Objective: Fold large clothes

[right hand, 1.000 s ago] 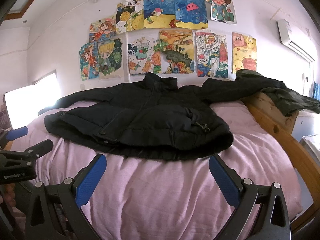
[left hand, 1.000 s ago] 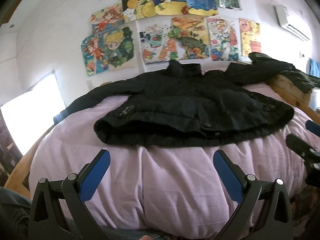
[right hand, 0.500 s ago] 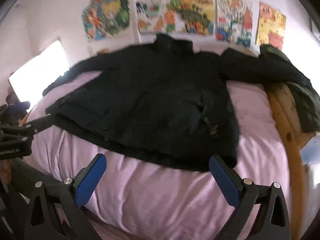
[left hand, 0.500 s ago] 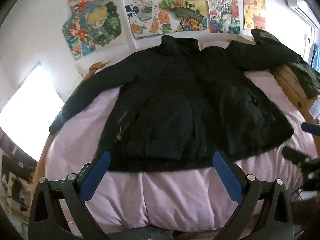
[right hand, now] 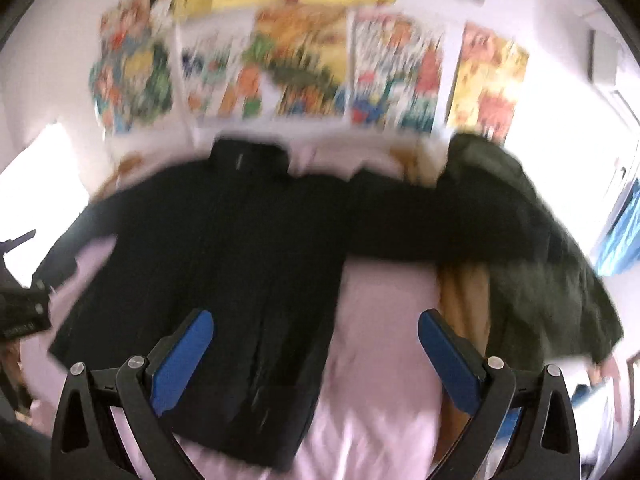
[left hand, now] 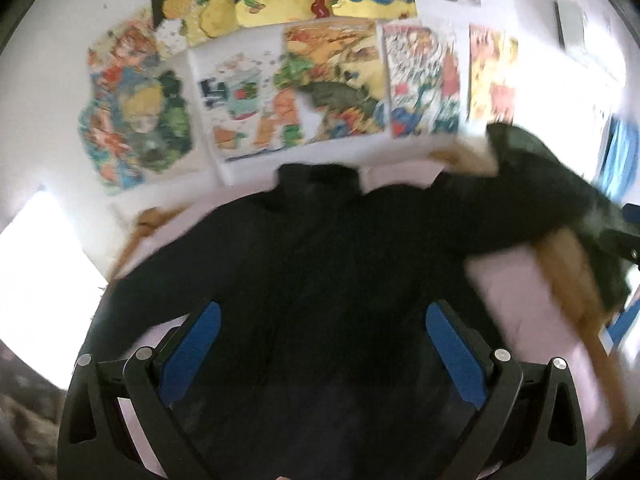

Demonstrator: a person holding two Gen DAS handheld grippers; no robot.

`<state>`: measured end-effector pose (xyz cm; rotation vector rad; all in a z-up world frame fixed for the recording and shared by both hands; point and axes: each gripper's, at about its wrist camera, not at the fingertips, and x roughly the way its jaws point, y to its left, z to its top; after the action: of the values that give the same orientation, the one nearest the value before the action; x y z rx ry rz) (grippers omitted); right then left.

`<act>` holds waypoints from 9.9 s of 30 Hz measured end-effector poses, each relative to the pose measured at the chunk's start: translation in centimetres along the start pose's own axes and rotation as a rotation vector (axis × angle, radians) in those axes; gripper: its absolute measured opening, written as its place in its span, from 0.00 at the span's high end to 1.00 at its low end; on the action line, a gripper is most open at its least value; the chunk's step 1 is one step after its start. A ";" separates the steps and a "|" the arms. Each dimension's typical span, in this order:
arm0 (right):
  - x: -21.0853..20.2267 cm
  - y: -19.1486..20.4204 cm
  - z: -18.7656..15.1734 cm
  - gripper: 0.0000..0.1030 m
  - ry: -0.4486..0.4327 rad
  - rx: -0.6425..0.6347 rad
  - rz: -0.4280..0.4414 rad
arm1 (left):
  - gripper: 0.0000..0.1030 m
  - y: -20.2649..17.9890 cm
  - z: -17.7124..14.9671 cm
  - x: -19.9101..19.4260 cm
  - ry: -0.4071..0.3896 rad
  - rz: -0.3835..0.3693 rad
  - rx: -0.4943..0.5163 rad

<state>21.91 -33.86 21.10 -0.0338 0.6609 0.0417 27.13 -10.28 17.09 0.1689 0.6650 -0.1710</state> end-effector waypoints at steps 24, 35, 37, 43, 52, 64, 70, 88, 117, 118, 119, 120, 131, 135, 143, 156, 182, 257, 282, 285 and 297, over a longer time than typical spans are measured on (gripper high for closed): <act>12.3 -28.0 -2.4 0.00 -0.015 0.575 -0.377 | 0.02 -8.3 5.6 34.3 0.117 -0.147 -0.101; 14.5 -32.3 -3.9 0.29 -0.106 0.825 -0.199 | 0.01 -12.2 3.5 39.7 0.157 -0.143 -0.041; 14.8 -32.5 -4.2 0.36 -0.118 0.844 -0.207 | 0.01 -12.6 3.1 40.2 0.147 -0.132 -0.032; 15.1 -32.4 -3.3 0.60 -0.146 0.842 -0.215 | 0.01 -13.4 1.9 41.4 0.149 -0.116 -0.023; 13.9 -30.9 -2.1 0.84 -0.273 0.813 -0.138 | 0.01 -5.9 5.2 35.7 0.088 -0.195 -0.101; 11.9 -10.8 7.7 0.85 -0.386 0.208 -0.021 | 0.01 9.5 4.1 23.7 -0.015 -0.347 -0.285; 16.2 1.9 9.1 0.87 -0.337 -0.045 0.120 | 0.01 15.8 2.3 20.9 -0.016 -0.354 -0.368; 33.2 24.5 -1.8 0.88 0.110 -0.606 0.318 | 0.01 23.1 -2.0 26.2 0.129 -0.640 -0.634; 23.2 15.5 -1.6 0.28 -0.100 -0.570 0.278 | 0.98 21.2 1.9 22.5 -0.130 -0.272 -0.355; 23.2 15.0 -1.0 0.28 -0.118 -0.542 0.260 | 0.98 21.9 2.2 22.2 -0.145 -0.235 -0.351; 23.6 14.3 0.0 0.28 -0.130 -0.499 0.229 | 0.98 22.2 2.3 22.2 -0.153 -0.207 -0.347; 24.1 13.7 0.8 0.28 -0.133 -0.461 0.207 | 0.98 22.6 2.3 22.1 -0.158 -0.179 -0.339; 36.2 6.7 3.5 0.36 0.084 -0.213 0.079 | 0.98 23.8 -1.7 29.9 0.054 0.013 -0.297; 39.3 5.3 2.9 0.36 0.171 -0.125 0.150 | 0.97 25.0 -3.1 31.6 0.090 -0.001 -0.329; 41.9 5.5 0.2 0.33 0.217 -0.153 0.156 | 0.93 23.6 -4.2 33.4 0.122 0.050 -0.265; 36.7 6.8 0.7 0.17 0.136 -0.214 0.104 | 0.36 24.1 -3.3 28.4 0.106 0.024 -0.346; 29.3 35.1 4.8 0.02 -0.036 -0.641 0.349 | 0.14 37.9 -22.3 5.1 -0.122 0.169 -0.860; 28.8 7.6 4.5 0.00 -0.133 -0.074 0.123 | 0.95 11.8 8.7 7.2 -0.366 -0.246 -0.033; 33.3 -3.7 0.7 0.00 0.035 0.391 0.572 | 0.94 3.1 -0.7 31.0 0.227 -0.552 -0.110; 34.7 -3.3 0.3 0.00 0.095 0.472 0.655 | 0.87 3.1 -0.7 30.6 0.232 -0.573 -0.096; 37.6 -2.2 -0.3 0.12 0.206 0.607 0.668 | 0.33 1.1 -1.7 28.1 0.235 -0.629 0.004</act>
<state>51.51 -34.97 -2.15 0.7787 0.8447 0.4833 48.11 -11.74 -1.69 -0.0236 0.9384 -0.7649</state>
